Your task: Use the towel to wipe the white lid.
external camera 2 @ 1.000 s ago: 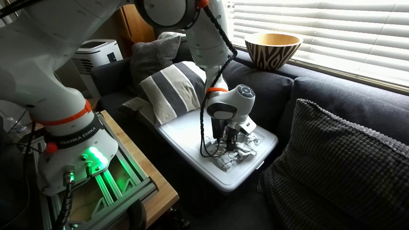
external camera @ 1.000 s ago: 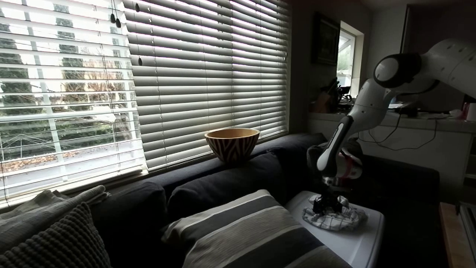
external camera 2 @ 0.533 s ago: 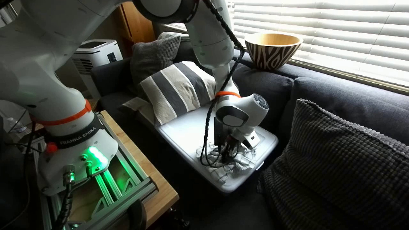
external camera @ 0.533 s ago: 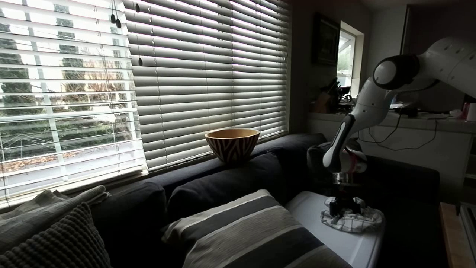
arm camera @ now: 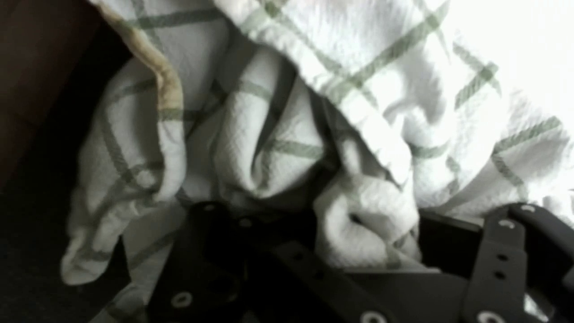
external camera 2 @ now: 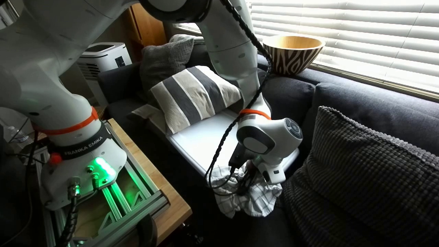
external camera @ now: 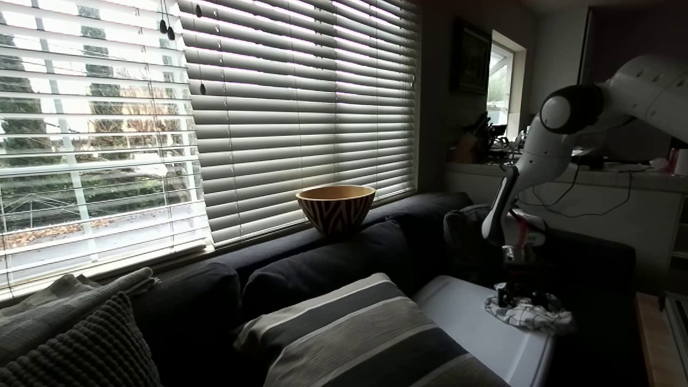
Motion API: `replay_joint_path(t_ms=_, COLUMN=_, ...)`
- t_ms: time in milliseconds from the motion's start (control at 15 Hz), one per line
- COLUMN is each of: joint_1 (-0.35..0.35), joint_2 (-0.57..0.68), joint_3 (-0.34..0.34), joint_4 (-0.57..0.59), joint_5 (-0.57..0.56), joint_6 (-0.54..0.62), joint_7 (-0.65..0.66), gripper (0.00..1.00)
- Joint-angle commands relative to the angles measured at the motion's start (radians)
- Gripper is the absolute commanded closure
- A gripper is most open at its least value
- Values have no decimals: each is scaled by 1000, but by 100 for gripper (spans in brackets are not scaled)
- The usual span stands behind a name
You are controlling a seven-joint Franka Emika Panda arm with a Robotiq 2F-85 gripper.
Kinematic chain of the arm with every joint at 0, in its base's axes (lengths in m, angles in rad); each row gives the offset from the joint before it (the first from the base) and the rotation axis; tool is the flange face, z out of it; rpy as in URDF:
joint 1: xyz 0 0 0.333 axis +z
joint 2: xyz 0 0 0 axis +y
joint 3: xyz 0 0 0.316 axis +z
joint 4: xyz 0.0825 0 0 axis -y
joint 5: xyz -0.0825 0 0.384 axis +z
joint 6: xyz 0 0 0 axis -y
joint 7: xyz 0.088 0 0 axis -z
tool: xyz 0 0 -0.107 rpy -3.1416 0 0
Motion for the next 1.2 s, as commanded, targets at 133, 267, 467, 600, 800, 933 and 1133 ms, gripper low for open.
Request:
replay_joint_path(t_ms=133, joint_1=-82, joint_2=29, joint_3=-52, joint_4=-45, joint_5=153, joint_6=132, joint_7=-3, gripper=96)
replay_joint_path(t_ms=267, joint_1=-103, joint_2=-18, joint_3=-38, joint_4=-101, joint_5=221, joint_6=178, joint_7=-24, gripper=96)
replay_joint_path(t_ms=467, joint_1=-175, joint_2=-117, joint_3=11, joint_4=-228, joint_5=334, joint_6=358, joint_7=-116, gripper=96)
replay_joint_path(t_ms=600, joint_1=-252, joint_2=-197, joint_3=73, joint_4=-335, joint_5=441, joint_6=533, joint_7=-253, gripper=96)
replay_joint_path(t_ms=800, joint_1=-461, joint_2=-314, joint_3=278, joint_4=-462, joint_5=578, joint_6=802, joint_7=-477, gripper=96)
replay_joint_path(t_ms=933, joint_1=-594, joint_2=-393, joint_3=422, joint_4=-519, joint_5=590, joint_6=939, joint_7=-546, gripper=96)
replay_joint_path(t_ms=1133, joint_1=-802, joint_2=-483, joint_3=649, joint_4=-665, joint_5=335, joint_6=1162, joint_7=-384, gripper=96)
